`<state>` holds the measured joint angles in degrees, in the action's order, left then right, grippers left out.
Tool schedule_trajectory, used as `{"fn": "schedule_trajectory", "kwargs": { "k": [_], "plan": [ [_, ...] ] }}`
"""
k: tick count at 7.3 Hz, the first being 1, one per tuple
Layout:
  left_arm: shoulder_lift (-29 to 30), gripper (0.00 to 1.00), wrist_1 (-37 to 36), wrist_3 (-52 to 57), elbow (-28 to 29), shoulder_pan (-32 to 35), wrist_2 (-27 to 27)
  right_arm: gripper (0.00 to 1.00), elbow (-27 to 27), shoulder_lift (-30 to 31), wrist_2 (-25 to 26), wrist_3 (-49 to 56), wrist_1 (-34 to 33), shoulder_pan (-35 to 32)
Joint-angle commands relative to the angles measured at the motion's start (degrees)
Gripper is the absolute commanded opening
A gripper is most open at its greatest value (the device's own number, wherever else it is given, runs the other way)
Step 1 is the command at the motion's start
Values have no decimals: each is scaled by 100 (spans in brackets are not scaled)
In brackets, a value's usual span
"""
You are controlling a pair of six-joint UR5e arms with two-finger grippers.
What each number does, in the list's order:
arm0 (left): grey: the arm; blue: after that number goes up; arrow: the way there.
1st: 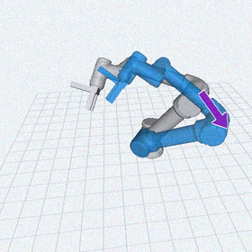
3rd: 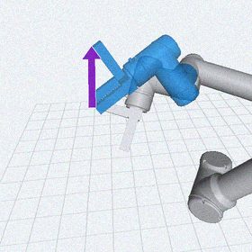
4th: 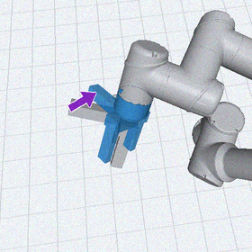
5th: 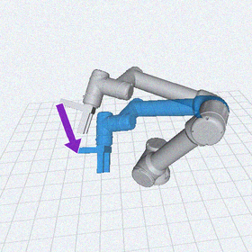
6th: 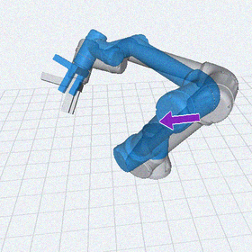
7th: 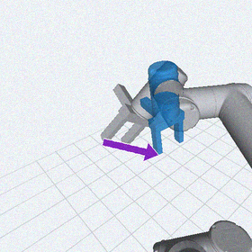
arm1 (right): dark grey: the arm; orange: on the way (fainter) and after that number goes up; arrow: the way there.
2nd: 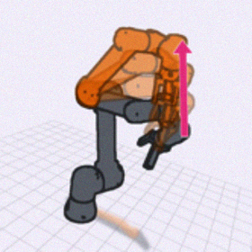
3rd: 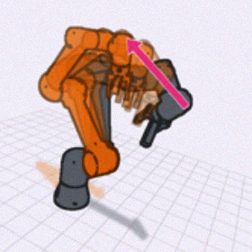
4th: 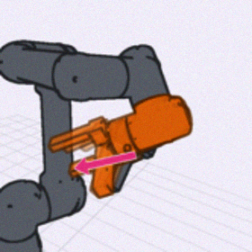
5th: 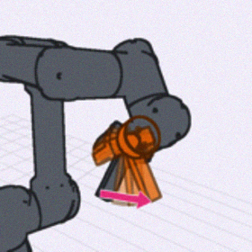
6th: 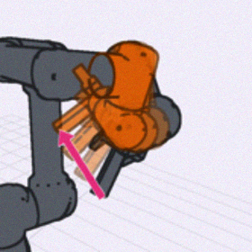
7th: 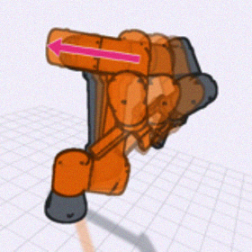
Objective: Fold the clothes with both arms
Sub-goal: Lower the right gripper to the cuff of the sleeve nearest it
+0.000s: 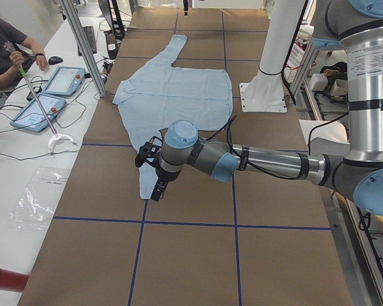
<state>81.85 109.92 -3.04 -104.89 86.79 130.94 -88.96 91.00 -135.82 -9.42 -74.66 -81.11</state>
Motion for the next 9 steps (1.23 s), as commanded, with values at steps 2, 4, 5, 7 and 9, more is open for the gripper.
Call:
{"fn": "schedule_trajectory", "kwargs": {
  "k": [2,4,5,7,9],
  "plan": [
    [-2,100,-6,-39,-32,-4,19,98,660,-117,38,-2101,1523,760],
    [7,100,-67,-39,-31,-4,19,97,747,-250,266,-2773,1516,990],
    [7,100,-76,-39,-49,-4,28,97,826,-250,267,-2871,1507,1078],
    [-2,100,-6,-30,-58,-4,11,95,1142,-538,267,-3299,1507,1271],
    [7,100,-6,-30,-67,-4,10,86,1302,-619,267,-3487,1516,1369]
  ]
}}
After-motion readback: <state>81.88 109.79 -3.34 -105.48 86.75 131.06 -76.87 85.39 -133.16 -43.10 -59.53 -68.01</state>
